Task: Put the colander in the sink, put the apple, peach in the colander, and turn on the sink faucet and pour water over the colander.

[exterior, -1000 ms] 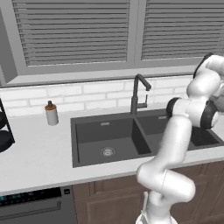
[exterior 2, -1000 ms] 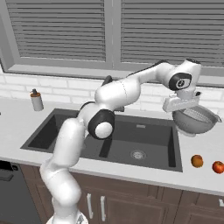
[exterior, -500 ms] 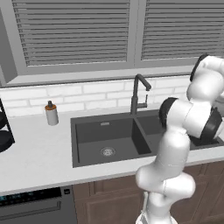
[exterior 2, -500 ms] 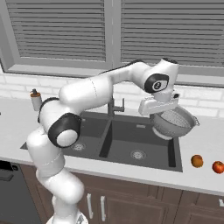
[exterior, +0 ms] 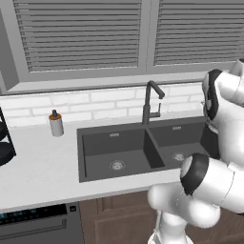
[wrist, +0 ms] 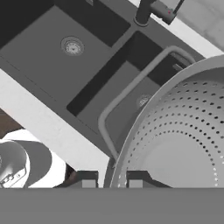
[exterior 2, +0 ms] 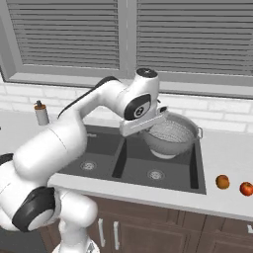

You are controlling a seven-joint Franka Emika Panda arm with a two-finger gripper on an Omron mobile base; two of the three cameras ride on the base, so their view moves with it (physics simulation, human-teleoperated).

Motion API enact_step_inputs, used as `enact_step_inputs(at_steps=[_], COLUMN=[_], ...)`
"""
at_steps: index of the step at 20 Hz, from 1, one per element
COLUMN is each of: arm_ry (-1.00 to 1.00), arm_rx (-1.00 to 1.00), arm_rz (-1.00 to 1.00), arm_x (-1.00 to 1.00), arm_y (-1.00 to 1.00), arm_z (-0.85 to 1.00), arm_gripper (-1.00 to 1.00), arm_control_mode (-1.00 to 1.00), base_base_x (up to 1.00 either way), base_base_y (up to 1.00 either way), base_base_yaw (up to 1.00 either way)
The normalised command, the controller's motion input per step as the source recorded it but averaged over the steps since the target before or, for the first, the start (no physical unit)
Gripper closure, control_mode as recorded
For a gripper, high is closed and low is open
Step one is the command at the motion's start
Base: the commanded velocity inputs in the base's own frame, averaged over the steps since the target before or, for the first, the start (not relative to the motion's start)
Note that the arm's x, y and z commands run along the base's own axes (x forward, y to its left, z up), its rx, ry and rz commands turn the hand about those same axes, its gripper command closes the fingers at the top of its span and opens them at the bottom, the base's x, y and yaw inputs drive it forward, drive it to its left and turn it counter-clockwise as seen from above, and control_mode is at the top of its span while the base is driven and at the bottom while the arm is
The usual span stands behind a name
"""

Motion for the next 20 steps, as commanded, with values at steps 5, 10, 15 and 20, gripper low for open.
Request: enact_step_inputs(at_steps=[5, 10, 15, 20], arm_ry=[-0.05, -0.04, -0.03, -0.01], arm_rx=[0.0, 0.0, 0.0, 0.0], arm_rz=[0.0, 0.0, 0.0, 0.0], arm_x=[-0.15, -0.32, -0.49, -0.55], arm_y=[0.93, 0.79, 0.69, 0.7], arm_z=[0.51, 0.48, 0.44, 0.37], arm_gripper=[1.0, 1.0, 1.0, 1.0], arm_control_mode=[-1.0, -1.0, -1.0, -1.0], base_base_x=[0.0, 0.0, 0.0, 0.0], base_base_y=[0.0, 0.0, 0.0, 0.0], base_base_yaw=[0.0, 0.0, 0.0, 0.0])
